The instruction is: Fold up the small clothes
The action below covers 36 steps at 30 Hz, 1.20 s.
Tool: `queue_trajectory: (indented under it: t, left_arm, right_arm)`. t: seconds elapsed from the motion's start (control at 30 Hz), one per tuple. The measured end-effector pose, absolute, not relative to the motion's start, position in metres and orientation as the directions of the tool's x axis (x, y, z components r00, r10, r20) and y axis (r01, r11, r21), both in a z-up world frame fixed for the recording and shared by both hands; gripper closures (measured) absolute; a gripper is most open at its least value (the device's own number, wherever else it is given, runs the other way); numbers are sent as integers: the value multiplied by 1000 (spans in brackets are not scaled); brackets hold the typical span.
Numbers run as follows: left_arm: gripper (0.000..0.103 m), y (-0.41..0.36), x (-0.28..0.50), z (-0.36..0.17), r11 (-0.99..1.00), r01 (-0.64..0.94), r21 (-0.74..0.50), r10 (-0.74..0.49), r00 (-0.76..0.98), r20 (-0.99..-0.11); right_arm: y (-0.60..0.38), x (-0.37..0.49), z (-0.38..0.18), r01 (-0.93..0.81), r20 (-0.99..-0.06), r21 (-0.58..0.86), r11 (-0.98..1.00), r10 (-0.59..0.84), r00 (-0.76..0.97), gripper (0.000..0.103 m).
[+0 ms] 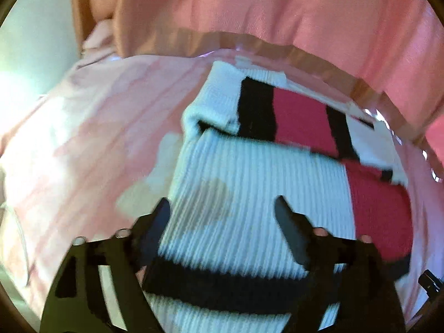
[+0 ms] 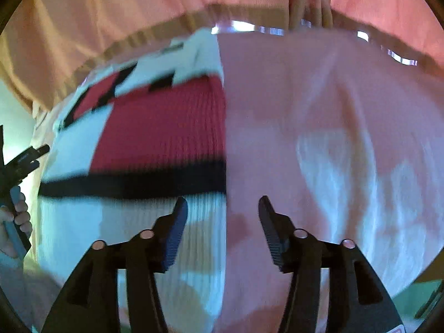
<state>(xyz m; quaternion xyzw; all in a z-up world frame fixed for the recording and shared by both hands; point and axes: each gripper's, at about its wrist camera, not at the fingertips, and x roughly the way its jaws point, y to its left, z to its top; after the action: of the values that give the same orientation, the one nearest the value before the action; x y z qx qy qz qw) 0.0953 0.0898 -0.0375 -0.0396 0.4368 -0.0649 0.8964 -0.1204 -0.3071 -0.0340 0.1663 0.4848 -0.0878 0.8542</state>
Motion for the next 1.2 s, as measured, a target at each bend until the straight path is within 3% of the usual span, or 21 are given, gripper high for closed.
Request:
queue_trajectory:
  t: [0.07,0.2,0.37,0.47,0.73,0.8,0.87,0.9,1.03,1.2]
  left_arm:
    - [17,96,73,-41,988,76,-133,-152,613,-775]
    - [15,113,28,-53,986,49,-161,-158,604,-781]
    - [14,136,-17,-65,974,-4,-226,-181,587,-789]
    - [14,149,-32,-76,957,-50,-285,-204,580,-789]
    - [12,145,-37,-78,965,-28,-261,-192,600,-777]
    - [22,141,-37,-77,965,-4,-260,-207,594,-777]
    - [49,137,-36,-76,967,32,-254,-225,586,-778]
    - [55,136,-36,-76,967,38,-253,-228,583,-780]
    - [95,141,-36,-74,961,25,-274,-240,562,-791]
    - [97,138,-58,-43,946,80,-313,-301,571,-764]
  right_arm:
    - [-302,-136,-47,302,-861,223,927,42,508,49]
    - [-296,-165,-64,274,-860,309,911,145,488,47]
    - [-277,-184,-62,207,-838,289,935,143,527,40]
    - [-269,-195,-62,160,-812,324,932,187,552,40]
    - [-266,-195,-64,144,-769,391,909,237,593,43]
    - [-266,-193,-65,159,-764,390,907,222,606,53]
    - [-266,-190,-66,169,-760,391,905,214,613,70]
    - [-267,-189,-68,169,-761,401,901,224,609,91]
    - [-274,-190,-63,180,-736,453,873,252,628,96]
    - [-290,-213,-22,164,-674,463,871,226,703,97]
